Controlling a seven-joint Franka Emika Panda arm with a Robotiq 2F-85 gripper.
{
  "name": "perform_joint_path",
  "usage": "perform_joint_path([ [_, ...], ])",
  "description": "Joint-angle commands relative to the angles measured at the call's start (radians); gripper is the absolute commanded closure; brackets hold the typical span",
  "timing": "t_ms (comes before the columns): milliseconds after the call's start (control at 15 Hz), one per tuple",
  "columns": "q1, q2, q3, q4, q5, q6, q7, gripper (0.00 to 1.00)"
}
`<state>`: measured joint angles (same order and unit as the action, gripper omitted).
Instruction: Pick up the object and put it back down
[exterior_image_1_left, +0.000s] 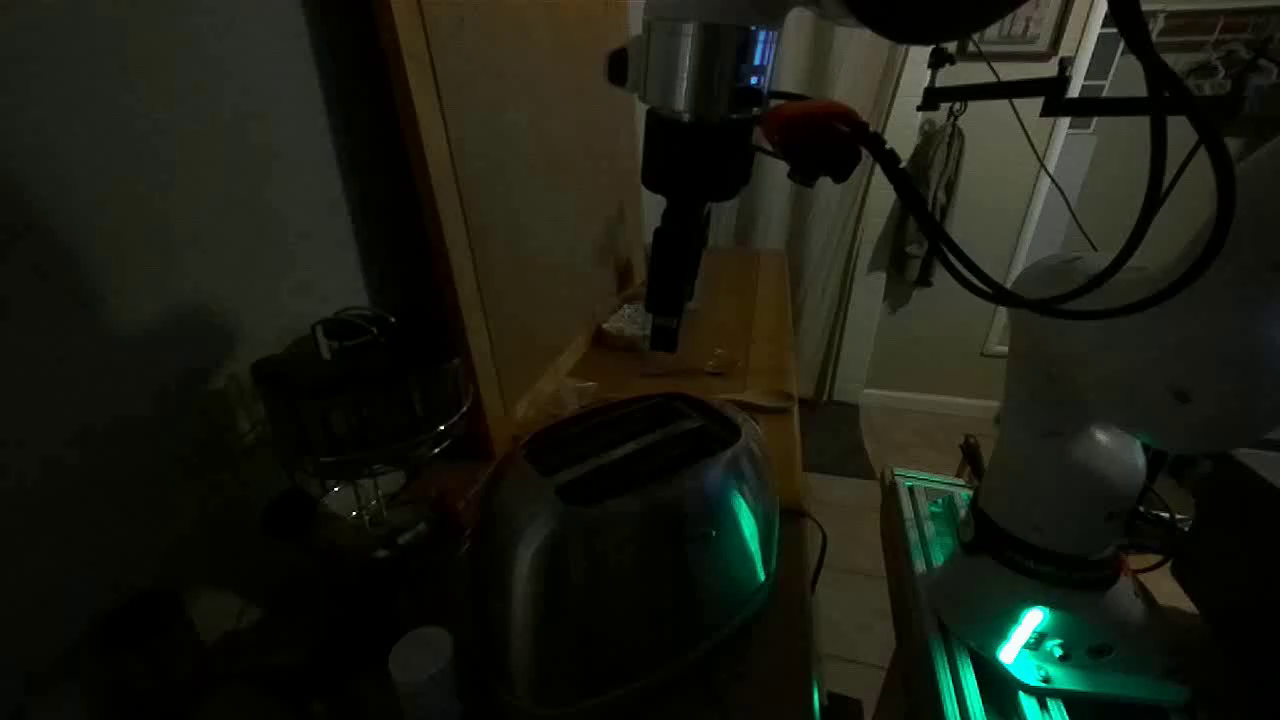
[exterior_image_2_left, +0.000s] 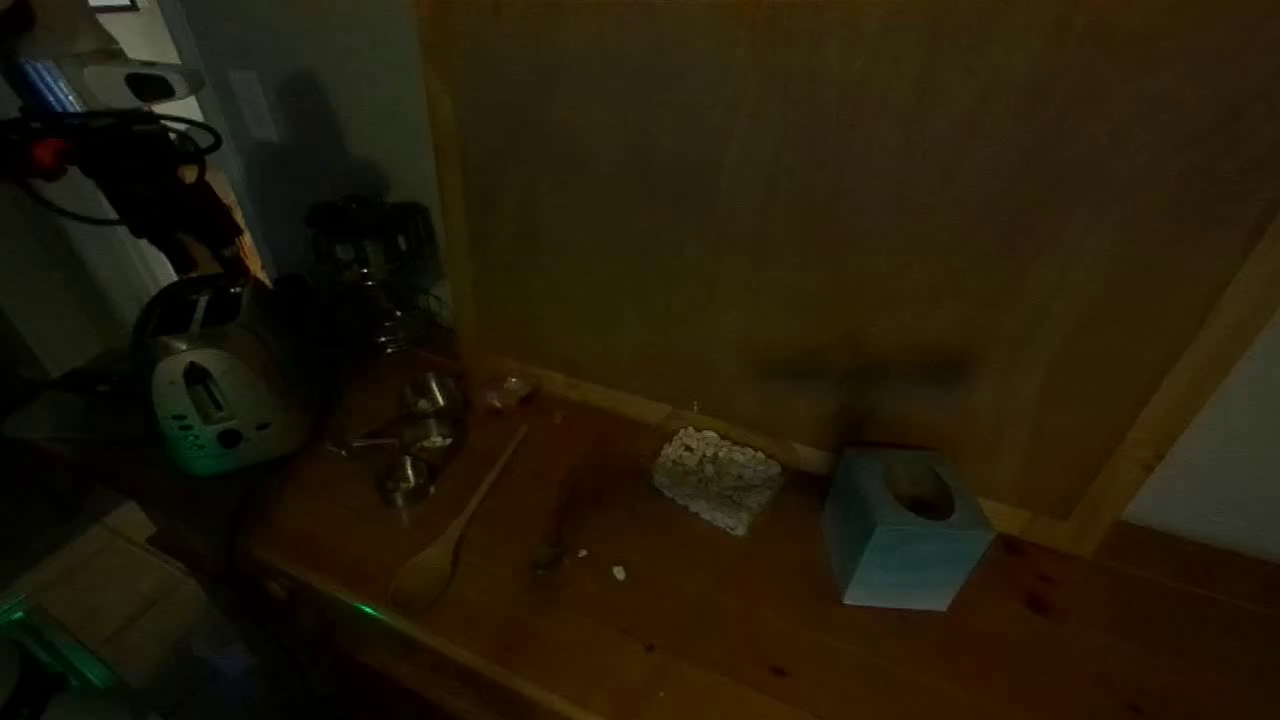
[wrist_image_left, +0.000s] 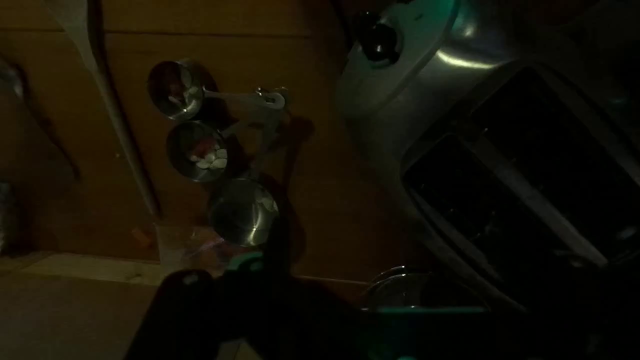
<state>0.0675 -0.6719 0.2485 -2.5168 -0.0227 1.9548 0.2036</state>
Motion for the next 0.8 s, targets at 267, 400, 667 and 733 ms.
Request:
perform_joint_path([
  [267, 0.017, 0.003, -0.014, 0.002, -0.01, -0.003, 0.009, 0.0],
  [400, -0.034, 0.027, -0.065, 0.014, -0.048, 0.048, -0.014, 0.0],
  [667, -0.042, 0.089, -0.224, 0.032, -0.045, 0.175, -0.22, 0.0],
  [733, -0.03, 0.115, -0.271, 0.039, -0.028, 0.216, -0.304, 0.0],
])
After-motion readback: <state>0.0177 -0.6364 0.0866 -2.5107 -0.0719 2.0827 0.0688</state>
